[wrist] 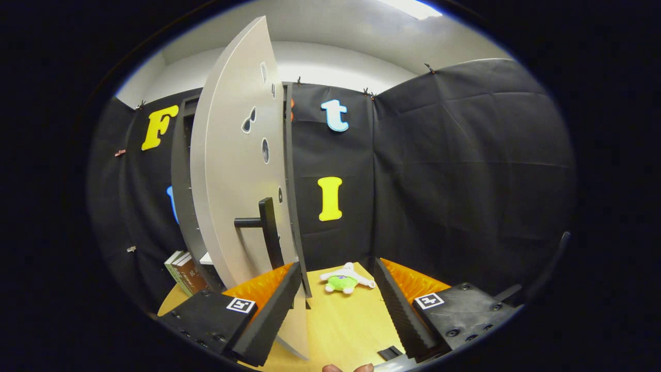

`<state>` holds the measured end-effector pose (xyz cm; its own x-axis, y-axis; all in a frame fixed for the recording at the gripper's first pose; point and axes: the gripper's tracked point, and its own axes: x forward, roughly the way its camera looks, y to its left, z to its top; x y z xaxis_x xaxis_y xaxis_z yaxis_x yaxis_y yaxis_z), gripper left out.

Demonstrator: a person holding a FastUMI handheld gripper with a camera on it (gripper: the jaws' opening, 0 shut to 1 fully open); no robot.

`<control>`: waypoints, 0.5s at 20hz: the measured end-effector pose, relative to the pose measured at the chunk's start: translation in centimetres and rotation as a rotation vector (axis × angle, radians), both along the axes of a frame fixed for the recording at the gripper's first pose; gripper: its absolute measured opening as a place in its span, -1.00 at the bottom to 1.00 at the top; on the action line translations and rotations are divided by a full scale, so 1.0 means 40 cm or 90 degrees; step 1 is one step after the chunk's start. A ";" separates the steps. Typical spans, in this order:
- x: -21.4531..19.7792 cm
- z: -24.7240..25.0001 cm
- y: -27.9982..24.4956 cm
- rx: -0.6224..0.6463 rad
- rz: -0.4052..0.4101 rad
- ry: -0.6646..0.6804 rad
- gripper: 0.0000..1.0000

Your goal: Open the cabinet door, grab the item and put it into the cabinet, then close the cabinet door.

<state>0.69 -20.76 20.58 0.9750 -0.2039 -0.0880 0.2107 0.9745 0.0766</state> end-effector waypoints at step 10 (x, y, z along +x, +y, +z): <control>0.061 -0.001 0.315 0.027 0.155 0.003 0.96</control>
